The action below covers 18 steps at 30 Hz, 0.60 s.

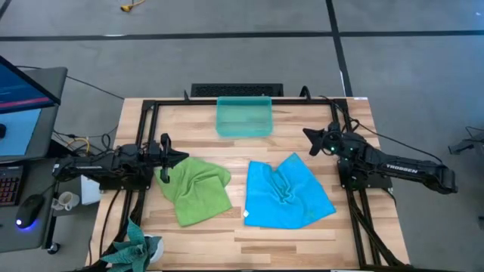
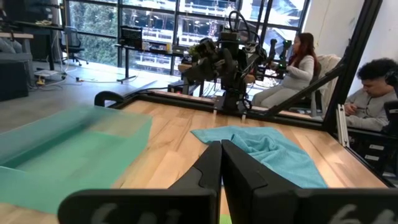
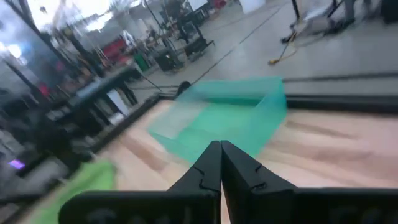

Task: Roll microfiber towels into tight, uniform cylinder then place into a basket
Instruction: Fold the blue microfiber cloth

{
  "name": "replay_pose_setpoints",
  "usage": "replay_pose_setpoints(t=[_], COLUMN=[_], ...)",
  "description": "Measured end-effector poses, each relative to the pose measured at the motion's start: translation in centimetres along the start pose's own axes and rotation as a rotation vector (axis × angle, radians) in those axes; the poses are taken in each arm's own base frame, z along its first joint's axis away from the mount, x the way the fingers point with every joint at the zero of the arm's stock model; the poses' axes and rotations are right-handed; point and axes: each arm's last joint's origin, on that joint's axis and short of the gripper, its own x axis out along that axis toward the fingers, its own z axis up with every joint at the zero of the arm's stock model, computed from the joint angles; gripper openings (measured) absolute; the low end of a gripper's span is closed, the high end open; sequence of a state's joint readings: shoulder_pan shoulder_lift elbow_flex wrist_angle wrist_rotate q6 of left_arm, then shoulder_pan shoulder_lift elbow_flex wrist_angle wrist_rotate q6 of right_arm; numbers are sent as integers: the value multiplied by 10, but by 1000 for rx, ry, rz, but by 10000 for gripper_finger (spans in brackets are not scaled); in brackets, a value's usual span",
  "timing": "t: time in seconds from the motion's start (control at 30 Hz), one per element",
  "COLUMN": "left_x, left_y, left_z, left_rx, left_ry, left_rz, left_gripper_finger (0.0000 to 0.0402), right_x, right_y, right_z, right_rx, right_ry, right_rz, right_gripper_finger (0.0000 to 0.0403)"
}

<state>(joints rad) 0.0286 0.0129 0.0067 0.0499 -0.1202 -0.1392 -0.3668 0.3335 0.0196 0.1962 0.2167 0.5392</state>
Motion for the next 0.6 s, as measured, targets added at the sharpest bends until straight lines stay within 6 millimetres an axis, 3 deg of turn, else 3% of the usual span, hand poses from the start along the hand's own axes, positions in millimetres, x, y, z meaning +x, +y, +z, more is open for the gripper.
replay_pose_setpoints(t=[0.17,0.43,0.6], left_x=[0,0,0], left_y=[0,2,3], left_z=[0,1,2], left_rx=[0,80,81], left_ry=[-5,-16,-23], left_rz=[1,60,94], left_gripper_finger=[0,0,0], right_x=[-2,-17,-28], right_y=[13,45,68], right_z=[10,21,24], right_rx=[64,-37,-108], right_ry=[-63,-207,-152], right_rz=[185,507,656], right_gripper_finger=[31,26,14])
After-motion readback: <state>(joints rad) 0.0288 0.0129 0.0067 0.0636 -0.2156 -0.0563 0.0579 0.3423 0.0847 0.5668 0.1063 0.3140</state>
